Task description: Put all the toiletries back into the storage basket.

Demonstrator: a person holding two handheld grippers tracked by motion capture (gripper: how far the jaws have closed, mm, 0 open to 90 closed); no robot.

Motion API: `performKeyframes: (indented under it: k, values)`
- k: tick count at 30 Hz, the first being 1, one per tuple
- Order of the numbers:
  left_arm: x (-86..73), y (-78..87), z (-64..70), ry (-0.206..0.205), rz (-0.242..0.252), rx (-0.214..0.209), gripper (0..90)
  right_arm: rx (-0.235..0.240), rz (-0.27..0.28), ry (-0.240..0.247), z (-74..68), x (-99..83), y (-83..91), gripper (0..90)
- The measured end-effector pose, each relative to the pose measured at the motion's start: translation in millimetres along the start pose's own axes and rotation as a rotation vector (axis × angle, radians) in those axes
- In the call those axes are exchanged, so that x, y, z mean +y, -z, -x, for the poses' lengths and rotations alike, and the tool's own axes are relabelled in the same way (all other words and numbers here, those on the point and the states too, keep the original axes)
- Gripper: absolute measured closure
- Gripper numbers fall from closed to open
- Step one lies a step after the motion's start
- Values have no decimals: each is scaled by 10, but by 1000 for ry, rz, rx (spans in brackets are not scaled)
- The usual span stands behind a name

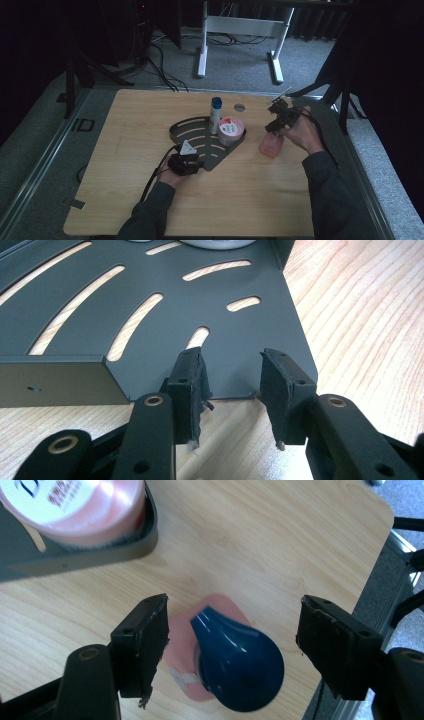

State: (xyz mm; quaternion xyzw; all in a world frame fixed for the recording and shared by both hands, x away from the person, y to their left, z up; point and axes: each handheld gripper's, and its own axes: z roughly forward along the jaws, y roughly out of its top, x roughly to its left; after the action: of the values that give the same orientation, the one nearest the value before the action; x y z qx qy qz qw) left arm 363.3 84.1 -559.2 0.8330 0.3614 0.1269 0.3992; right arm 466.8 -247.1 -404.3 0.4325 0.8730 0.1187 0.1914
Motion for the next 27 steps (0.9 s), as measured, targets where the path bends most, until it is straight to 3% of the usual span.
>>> performKeyframes:
  k: [15,27]
  values:
    - [0,-1,-2,1,1,-1,605,26,-82,-12,102,-52,-101,312]
    - [-2,-1,-2,1,2,-1,605,81,-137,-5,150,-64,-155,331]
